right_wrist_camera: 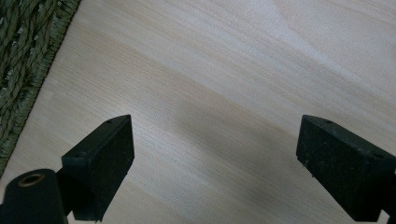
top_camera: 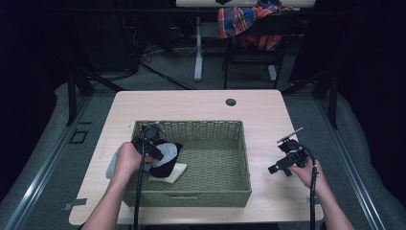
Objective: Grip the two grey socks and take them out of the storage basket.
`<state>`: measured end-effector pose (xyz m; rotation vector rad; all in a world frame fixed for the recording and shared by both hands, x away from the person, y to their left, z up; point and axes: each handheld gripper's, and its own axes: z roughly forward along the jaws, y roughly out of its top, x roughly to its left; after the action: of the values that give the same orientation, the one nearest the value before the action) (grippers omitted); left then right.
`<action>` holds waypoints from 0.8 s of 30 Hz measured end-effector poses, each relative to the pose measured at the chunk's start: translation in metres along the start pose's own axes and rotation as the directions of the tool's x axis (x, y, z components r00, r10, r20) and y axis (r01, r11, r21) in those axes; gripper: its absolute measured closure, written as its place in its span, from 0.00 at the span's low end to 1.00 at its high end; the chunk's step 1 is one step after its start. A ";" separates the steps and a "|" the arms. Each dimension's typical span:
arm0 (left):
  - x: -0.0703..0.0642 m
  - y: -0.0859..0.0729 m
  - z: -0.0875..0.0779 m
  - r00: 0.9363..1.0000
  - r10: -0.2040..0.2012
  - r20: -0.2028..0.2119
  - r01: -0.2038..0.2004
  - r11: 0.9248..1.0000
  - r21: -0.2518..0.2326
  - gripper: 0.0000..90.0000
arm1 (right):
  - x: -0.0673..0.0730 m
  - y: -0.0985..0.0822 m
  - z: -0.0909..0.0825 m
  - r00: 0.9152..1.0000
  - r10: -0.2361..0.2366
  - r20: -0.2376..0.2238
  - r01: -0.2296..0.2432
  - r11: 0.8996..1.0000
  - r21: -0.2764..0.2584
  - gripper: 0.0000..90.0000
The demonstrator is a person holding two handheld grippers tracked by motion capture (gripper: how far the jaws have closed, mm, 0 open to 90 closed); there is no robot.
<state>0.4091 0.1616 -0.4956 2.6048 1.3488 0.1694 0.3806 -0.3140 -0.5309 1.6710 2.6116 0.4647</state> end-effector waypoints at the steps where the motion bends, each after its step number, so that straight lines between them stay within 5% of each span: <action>1: -0.001 0.000 0.002 1.000 0.005 -0.001 -0.005 1.000 0.013 0.60 | 0.000 0.000 0.000 1.000 -0.003 -0.004 0.003 1.000 0.004 0.12; 10: 0.000 -0.001 0.007 0.999 0.032 -0.014 -0.031 0.999 0.035 0.94 | 0.000 0.000 0.000 1.000 -0.001 -0.003 0.001 1.000 -0.001 0.12; 24: -0.003 -0.006 -0.038 0.999 0.044 -0.012 -0.045 0.992 -0.121 0.96 | -0.001 0.000 -0.001 1.000 -0.005 -0.003 0.005 1.000 0.007 0.12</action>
<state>0.3947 0.1672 -0.4602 2.5378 1.2429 0.2619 0.3810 -0.3152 -0.5299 1.6668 2.6219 0.4596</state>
